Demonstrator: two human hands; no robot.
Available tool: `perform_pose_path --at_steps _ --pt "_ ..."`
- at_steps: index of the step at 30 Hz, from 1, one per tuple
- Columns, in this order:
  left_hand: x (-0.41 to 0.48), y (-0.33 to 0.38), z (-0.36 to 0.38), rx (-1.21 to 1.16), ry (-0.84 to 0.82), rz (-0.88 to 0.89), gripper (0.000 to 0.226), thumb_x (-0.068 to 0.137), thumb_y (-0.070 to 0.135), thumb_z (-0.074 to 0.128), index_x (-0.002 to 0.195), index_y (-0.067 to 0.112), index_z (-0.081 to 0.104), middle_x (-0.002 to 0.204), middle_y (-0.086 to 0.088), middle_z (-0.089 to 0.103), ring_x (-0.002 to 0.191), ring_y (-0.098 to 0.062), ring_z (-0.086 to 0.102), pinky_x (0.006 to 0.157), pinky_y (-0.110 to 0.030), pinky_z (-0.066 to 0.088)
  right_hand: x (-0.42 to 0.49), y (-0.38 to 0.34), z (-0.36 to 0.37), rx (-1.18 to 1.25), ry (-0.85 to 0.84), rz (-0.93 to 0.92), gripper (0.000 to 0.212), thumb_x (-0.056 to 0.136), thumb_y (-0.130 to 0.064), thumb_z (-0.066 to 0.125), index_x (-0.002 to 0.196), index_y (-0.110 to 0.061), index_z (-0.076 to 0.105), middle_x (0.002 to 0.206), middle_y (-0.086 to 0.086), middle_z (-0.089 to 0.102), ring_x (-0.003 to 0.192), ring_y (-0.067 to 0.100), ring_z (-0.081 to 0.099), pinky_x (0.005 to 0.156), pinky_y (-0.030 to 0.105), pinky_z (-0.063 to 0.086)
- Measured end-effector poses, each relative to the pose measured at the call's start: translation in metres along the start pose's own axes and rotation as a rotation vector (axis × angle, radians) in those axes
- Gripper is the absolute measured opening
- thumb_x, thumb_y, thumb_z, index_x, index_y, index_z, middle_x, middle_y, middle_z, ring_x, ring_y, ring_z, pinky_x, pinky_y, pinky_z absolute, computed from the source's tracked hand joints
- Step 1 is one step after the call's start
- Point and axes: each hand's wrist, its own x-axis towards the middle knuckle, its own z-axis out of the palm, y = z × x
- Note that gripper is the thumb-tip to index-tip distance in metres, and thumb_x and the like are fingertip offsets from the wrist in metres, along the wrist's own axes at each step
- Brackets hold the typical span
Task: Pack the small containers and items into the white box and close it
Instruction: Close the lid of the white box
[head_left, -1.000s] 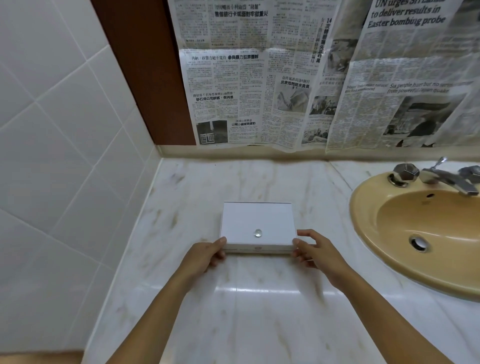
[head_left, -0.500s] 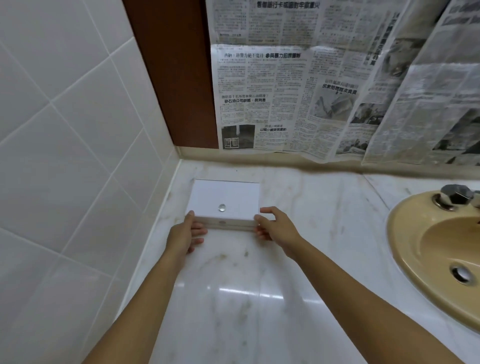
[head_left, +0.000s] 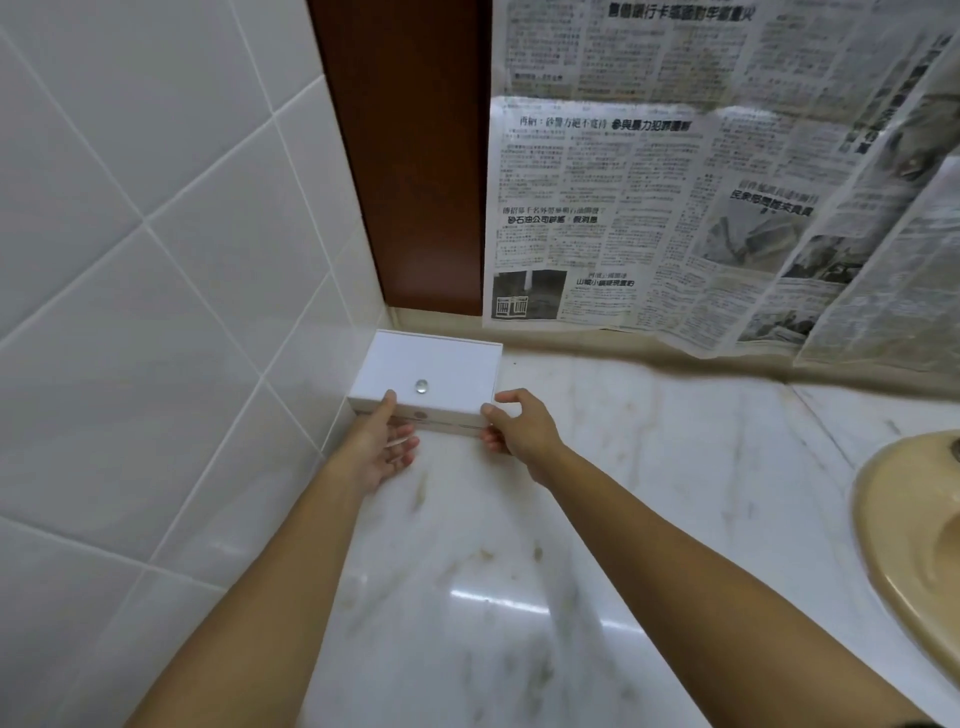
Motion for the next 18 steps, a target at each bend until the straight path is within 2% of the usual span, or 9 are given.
perform_pose_path --at_steps 3,7,13,18 --pt "0.007 0.004 0.005 -0.036 -0.003 0.017 0.046 0.097 0.05 0.053 0.116 0.008 0.053 0.093 -0.007 0.059 0.08 -0.021 0.061 0.066 -0.034 0.053 0.008 -0.002 -0.003 0.011 -0.002 -0.005 0.03 0.092 -0.021 0.066 0.117 -0.011 0.053 0.073 0.013 0.067 0.059 0.019 0.063 0.074 0.035 0.06" --pt "0.018 0.007 0.011 -0.027 0.01 0.049 0.05 0.098 0.052 0.05 0.121 0.008 0.053 0.094 -0.007 0.058 0.079 -0.021 0.062 0.065 -0.035 0.055 0.02 -0.004 -0.004 0.028 0.002 -0.017 0.031 0.092 -0.02 0.067 0.117 -0.009 0.053 0.073 0.014 0.067 0.062 0.022 0.064 0.077 0.038 0.061" --pt "0.033 0.02 0.022 0.014 0.045 0.055 0.05 0.099 0.054 0.045 0.114 0.007 0.055 0.089 -0.004 0.059 0.075 -0.017 0.062 0.06 -0.033 0.053 0.039 -0.012 -0.006 0.017 0.006 -0.017 0.032 0.091 -0.019 0.069 0.117 -0.007 0.054 0.071 0.013 0.067 0.063 0.024 0.065 0.078 0.039 0.061" --pt "0.039 0.023 0.022 0.033 0.044 0.051 0.048 0.099 0.054 0.045 0.11 0.009 0.055 0.091 -0.004 0.06 0.077 -0.018 0.062 0.062 -0.034 0.054 0.042 -0.018 -0.01 0.01 -0.022 -0.001 0.03 0.091 -0.018 0.069 0.115 -0.008 0.053 0.074 0.017 0.068 0.052 0.018 0.064 0.062 0.028 0.057"
